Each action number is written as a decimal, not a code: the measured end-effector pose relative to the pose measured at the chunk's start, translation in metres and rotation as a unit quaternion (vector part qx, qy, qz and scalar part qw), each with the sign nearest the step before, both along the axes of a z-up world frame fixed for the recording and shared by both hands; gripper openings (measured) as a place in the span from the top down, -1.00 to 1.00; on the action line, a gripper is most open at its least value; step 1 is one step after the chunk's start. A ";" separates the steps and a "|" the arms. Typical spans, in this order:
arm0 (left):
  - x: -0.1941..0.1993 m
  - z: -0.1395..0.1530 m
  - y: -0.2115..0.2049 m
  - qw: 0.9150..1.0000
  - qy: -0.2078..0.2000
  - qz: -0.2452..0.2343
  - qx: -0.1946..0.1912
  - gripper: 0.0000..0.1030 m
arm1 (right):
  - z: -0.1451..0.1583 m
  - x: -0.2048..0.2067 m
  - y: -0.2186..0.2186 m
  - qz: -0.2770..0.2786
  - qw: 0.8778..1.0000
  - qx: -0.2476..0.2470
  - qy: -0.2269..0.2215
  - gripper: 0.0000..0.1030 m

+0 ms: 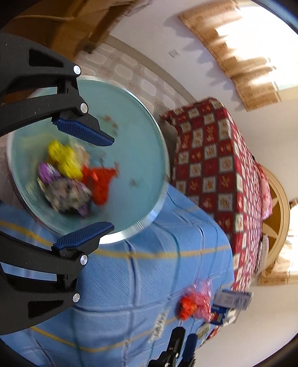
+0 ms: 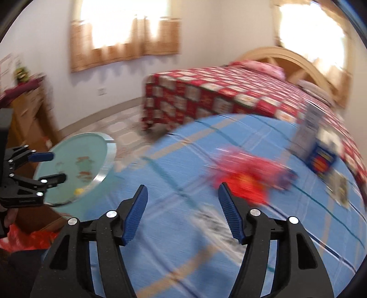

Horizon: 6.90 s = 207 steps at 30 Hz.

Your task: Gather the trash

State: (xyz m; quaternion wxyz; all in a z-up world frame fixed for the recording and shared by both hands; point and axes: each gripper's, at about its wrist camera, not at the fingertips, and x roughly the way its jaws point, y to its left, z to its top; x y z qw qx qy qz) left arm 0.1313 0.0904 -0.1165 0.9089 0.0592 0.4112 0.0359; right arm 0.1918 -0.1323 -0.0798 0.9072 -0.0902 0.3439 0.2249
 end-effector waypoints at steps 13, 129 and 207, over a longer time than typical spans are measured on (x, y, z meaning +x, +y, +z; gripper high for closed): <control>0.082 0.012 -0.112 0.996 -0.015 -0.079 -0.038 -0.34 | -0.004 0.030 -0.144 -0.179 0.984 0.011 0.008 -0.53; -0.058 0.036 0.058 0.997 -0.035 0.061 0.010 1.00 | 0.000 -0.004 0.029 0.013 0.999 0.014 0.029 0.74; -0.108 0.090 0.081 0.984 -0.137 0.115 0.006 -0.83 | 0.049 -0.048 0.032 0.037 0.995 0.085 -0.042 -0.37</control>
